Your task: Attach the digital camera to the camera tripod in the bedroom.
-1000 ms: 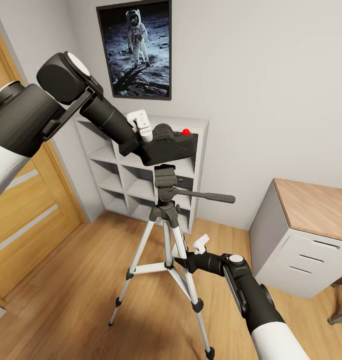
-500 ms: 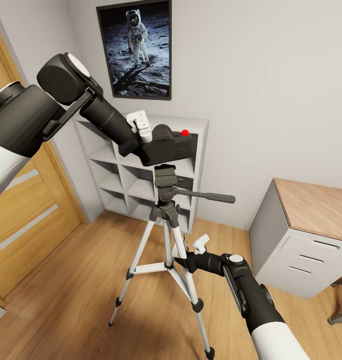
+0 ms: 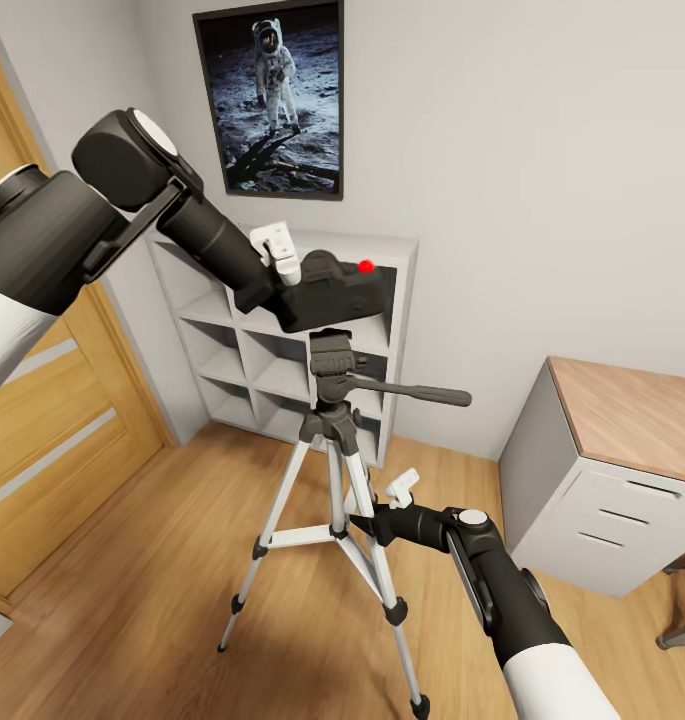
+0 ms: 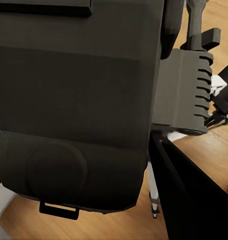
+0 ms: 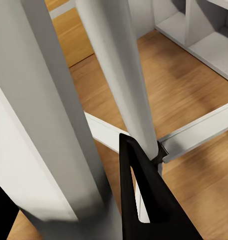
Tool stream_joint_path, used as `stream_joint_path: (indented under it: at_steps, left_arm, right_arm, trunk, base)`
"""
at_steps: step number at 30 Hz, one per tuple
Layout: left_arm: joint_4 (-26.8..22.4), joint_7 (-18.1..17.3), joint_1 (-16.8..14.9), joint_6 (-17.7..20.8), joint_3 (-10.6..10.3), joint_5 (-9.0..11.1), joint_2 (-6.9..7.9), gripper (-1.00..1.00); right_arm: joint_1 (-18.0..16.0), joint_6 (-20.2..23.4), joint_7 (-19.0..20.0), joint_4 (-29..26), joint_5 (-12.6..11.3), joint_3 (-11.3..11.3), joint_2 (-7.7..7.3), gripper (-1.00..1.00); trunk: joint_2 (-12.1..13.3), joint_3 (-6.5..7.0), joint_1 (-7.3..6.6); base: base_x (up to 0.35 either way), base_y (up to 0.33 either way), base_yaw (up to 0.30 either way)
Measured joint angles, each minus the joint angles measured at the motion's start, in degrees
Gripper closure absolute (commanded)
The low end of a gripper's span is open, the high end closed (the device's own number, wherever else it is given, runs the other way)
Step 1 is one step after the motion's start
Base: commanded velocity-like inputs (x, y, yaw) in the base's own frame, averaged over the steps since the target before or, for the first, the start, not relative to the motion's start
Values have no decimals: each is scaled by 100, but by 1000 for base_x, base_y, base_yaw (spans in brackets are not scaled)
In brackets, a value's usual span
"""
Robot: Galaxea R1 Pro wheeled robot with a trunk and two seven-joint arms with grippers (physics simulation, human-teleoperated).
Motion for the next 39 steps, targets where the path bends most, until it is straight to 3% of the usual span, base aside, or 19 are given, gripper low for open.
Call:
stream_joint_path:
  at_steps: [39]
  left_arm:
    - [247, -14, 0, 0, -70, 30, -37, 100]
  right_arm:
    - [3, -3, 2, -1, 0, -1, 0, 100]
  trunk:
    - [0, 0, 0]
  base:
    - [0, 0, 0]
